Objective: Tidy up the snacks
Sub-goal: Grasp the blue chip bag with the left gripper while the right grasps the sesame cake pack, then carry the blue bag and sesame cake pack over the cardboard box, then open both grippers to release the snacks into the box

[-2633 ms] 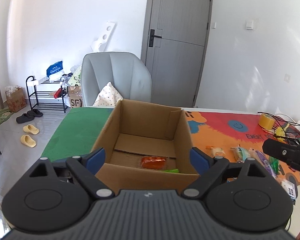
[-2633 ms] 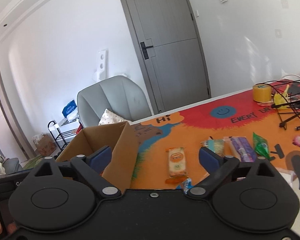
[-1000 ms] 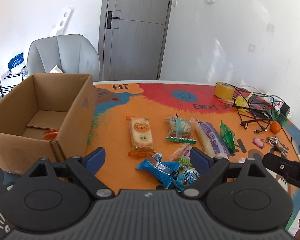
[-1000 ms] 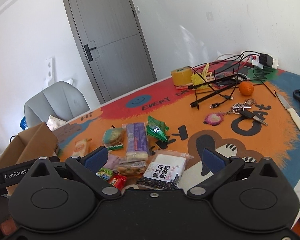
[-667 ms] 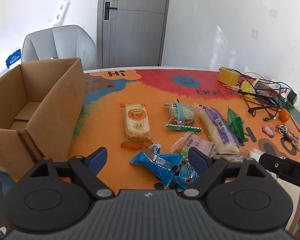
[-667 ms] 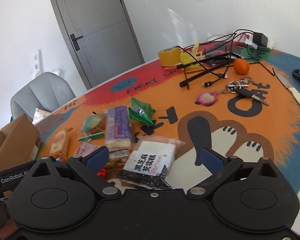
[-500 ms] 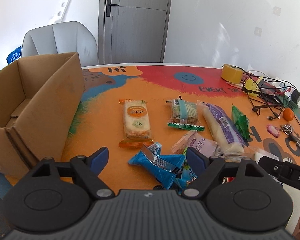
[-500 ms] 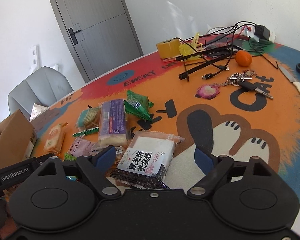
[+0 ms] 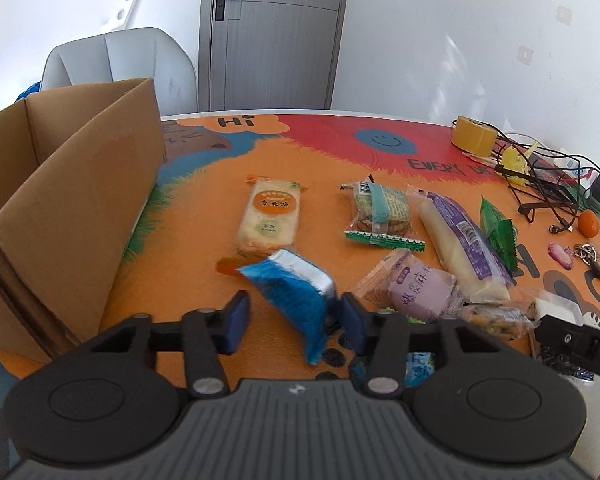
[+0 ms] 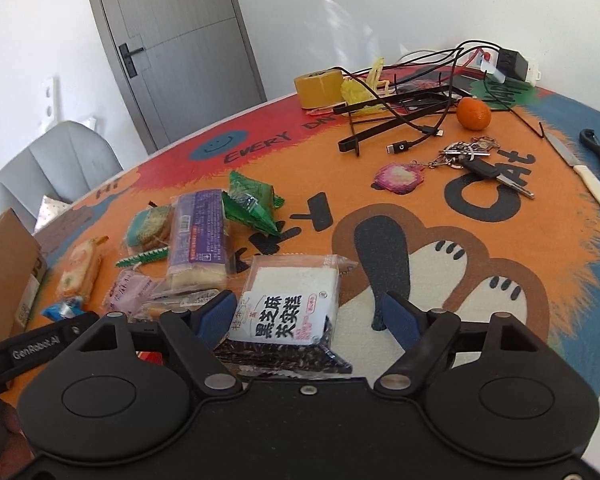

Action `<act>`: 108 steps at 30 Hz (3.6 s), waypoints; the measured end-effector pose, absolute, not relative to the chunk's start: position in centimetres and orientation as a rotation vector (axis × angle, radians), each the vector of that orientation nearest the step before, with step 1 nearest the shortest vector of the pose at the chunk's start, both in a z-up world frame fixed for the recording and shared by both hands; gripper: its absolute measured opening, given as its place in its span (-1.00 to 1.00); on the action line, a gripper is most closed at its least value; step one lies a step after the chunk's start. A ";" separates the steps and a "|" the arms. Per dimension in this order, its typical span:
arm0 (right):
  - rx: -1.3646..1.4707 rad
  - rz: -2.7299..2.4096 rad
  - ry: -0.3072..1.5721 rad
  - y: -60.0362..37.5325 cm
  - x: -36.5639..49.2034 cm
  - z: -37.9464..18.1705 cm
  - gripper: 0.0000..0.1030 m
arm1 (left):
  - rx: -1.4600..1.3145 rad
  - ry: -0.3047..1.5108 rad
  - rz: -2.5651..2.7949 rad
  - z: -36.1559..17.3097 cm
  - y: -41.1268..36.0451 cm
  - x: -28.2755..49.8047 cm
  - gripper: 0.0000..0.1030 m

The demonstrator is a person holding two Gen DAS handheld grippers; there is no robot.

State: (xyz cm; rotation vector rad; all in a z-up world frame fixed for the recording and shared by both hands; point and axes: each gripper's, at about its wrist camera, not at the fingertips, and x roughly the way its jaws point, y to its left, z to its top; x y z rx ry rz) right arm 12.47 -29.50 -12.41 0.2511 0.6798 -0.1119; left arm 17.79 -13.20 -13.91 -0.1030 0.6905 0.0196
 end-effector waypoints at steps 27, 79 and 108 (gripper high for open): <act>0.304 0.006 0.597 -27.8 8.9 -9.0 -0.08 | -0.121 0.565 0.000 -8.7 -10.8 12.8 -0.55; 0.224 0.265 0.492 -14.3 11.5 -4.6 -0.09 | -0.241 0.474 0.185 -5.6 2.0 11.6 -0.55; 0.174 0.451 0.500 -5.1 14.0 -2.7 -0.08 | -0.322 0.445 0.348 -4.0 9.4 9.6 0.05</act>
